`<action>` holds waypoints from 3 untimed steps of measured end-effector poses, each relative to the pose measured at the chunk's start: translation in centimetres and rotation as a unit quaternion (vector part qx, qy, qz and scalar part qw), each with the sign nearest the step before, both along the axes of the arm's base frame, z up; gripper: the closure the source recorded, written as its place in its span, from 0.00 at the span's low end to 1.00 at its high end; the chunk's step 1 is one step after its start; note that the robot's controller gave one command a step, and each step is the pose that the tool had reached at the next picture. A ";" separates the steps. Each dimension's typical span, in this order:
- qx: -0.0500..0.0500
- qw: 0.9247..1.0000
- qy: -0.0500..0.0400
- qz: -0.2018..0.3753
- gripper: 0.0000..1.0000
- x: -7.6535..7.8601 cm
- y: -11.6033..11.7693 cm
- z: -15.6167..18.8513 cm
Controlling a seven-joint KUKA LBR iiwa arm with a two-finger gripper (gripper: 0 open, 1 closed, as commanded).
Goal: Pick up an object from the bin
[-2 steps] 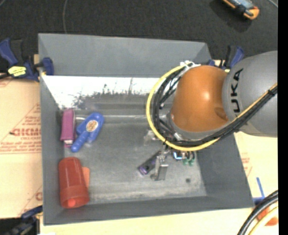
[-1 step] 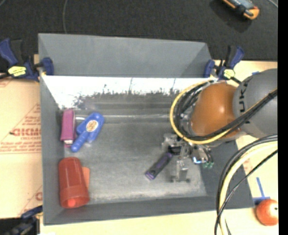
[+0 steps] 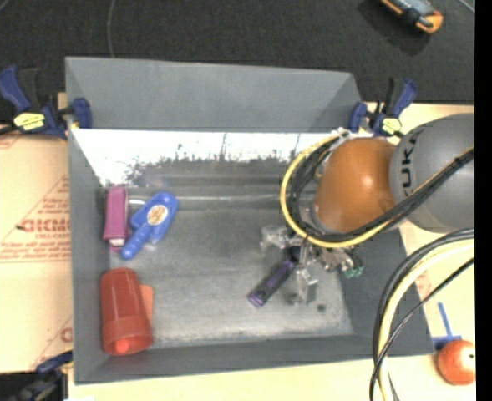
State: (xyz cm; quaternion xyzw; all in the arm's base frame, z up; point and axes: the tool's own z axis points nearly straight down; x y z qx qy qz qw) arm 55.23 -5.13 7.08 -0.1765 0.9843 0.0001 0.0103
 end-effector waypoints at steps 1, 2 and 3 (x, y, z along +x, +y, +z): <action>0.000 0.992 0.008 -0.127 0.00 -1.0 -1.8 0.1; 0.002 0.998 -0.002 -0.059 0.00 1.6 -4.0 0.0; 0.001 0.993 0.005 -0.119 1.00 -0.7 -1.9 0.1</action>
Offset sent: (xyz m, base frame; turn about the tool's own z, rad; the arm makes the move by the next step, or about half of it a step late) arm 0.0143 -0.0397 -0.0008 0.1161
